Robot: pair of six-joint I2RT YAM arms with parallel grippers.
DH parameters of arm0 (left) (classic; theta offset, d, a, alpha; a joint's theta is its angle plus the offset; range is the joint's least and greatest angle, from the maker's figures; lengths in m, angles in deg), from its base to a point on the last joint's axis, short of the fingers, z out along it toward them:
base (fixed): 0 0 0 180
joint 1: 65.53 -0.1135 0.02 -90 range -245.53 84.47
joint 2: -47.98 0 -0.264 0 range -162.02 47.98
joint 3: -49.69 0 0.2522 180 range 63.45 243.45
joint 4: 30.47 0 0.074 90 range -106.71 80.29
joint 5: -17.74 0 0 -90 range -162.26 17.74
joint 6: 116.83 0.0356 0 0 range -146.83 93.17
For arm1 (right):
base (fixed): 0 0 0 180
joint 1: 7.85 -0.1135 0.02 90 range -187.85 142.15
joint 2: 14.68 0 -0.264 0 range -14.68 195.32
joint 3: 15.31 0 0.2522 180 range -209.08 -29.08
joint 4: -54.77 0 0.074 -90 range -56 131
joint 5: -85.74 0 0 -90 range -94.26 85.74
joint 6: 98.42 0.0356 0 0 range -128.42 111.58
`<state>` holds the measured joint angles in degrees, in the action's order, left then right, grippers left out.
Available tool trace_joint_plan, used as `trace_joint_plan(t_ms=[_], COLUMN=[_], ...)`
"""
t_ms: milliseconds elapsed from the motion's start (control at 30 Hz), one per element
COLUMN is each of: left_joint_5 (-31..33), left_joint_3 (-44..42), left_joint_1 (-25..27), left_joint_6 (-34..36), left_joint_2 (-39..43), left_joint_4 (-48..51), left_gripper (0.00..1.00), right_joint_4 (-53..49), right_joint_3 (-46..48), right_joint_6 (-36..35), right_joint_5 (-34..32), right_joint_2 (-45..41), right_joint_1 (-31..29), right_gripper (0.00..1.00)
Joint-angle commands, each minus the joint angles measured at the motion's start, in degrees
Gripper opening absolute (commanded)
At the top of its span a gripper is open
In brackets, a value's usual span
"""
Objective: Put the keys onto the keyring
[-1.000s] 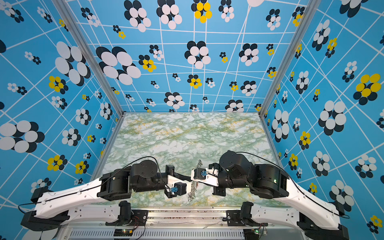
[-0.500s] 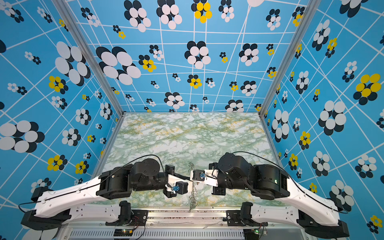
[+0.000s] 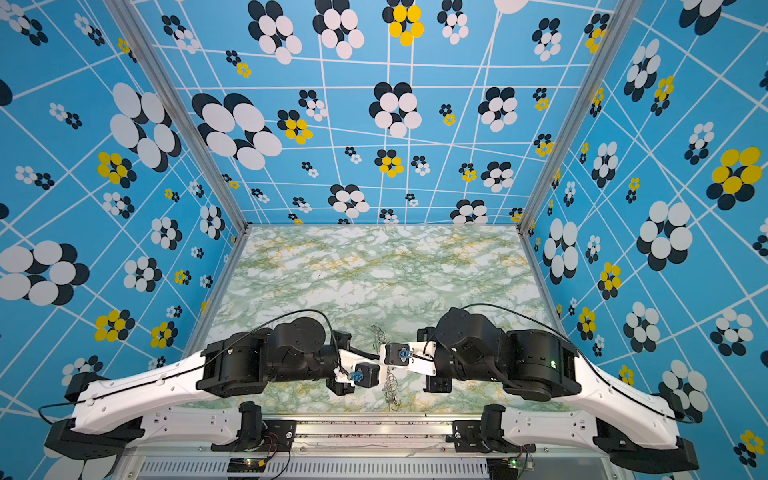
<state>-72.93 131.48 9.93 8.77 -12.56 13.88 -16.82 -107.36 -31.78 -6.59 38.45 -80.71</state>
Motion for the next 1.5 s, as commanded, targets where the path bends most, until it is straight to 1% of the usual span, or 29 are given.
trace_joint_plan(t_ms=[0,433,500,667,833,1133,1467], left_joint_5=[0.71,0.5,0.71,2.06,2.77,3.56,2.48], left_joint_3=[2.45,1.78,0.9,-1.06,-2.86,-3.44,-2.66], left_joint_1=[0.24,0.3,0.32,0.74,1.05,1.51,1.52], left_joint_6=[-0.8,-0.33,0.17,1.25,3.58,6.53,6.59], left_joint_2=[0.15,0.59,1.02,1.98,3.07,3.46,2.96], left_joint_4=[-1.05,-2.74,-3.63,-4.99,-7.09,-7.39,-6.54], left_gripper=[0.0,0.0,0.0,0.0,0.0,0.0,0.0], right_joint_4=[-1.72,0.09,0.4,-0.77,-1.43,-2.16,-2.22], right_joint_3=[-1.44,-0.58,0.18,0.11,0.32,-1.08,-2.36], right_joint_6=[0.76,1.79,2.71,5.5,8.43,11.22,10.73], right_joint_5=[-0.5,0.81,0.69,-2.33,-2.77,2.01,1.84], right_joint_2=[0.13,0.41,0.18,-0.47,-0.7,0.74,2.32], right_joint_1=[-0.6,-0.87,-0.8,-0.82,-0.67,0.08,0.53], right_gripper=[0.0,0.0,0.0,0.0,0.0,0.0,0.0])
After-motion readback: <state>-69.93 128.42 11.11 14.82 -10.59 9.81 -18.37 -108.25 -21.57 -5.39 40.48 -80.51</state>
